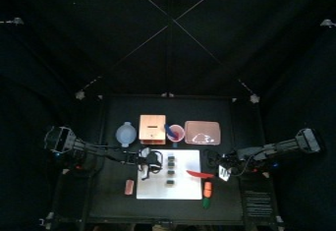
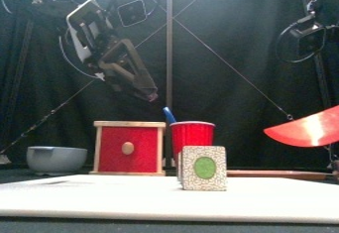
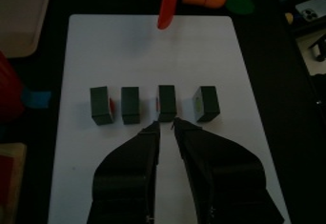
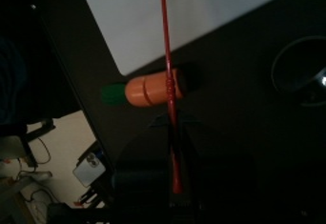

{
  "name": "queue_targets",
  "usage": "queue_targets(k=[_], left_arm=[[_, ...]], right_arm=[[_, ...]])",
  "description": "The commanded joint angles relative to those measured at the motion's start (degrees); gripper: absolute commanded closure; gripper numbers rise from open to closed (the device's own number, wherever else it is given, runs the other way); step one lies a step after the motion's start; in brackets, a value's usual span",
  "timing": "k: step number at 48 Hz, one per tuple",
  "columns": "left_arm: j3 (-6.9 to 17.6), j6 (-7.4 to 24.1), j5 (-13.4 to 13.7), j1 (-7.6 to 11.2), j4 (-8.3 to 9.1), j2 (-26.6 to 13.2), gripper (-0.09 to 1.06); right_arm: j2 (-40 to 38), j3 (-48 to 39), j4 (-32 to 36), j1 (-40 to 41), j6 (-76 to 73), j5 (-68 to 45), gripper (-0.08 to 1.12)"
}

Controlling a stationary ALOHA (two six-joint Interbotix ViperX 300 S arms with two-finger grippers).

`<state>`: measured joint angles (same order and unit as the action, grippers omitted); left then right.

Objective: Place sushi on board then cut the sushi with the knife then place the pieces on the plate
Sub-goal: Place the 4 sushi pieces on the plate

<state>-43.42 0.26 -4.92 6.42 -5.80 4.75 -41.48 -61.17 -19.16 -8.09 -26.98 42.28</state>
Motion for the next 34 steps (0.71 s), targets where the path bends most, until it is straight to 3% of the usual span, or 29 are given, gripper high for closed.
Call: queue_targets(k=[1,10,26,34], left_arm=[[0.4,0.1,-2.4,-1.05,0.53,0.4,0.35],[0.0,0.1,-5.0,-2.64,0.62,0.4,0.35],[-0.6,0.1,-7.3,-3.78,0.53,0.4,0.36],[-1.7,0.1,-10.5,-4.22,0.53,0.5,0.36]], right_arm=[[-0.6,0.1,-0.5,1.9,0.1,3.6,0.70],[-0.6,-0.7,-0.6,4.6,0.4,8.3,0.62],[-1.1,-1.5,0.1,4.8,0.2,10.9,0.29],[-2.5,0.5,1.9,5.1,0.3,14.2,0.24]])
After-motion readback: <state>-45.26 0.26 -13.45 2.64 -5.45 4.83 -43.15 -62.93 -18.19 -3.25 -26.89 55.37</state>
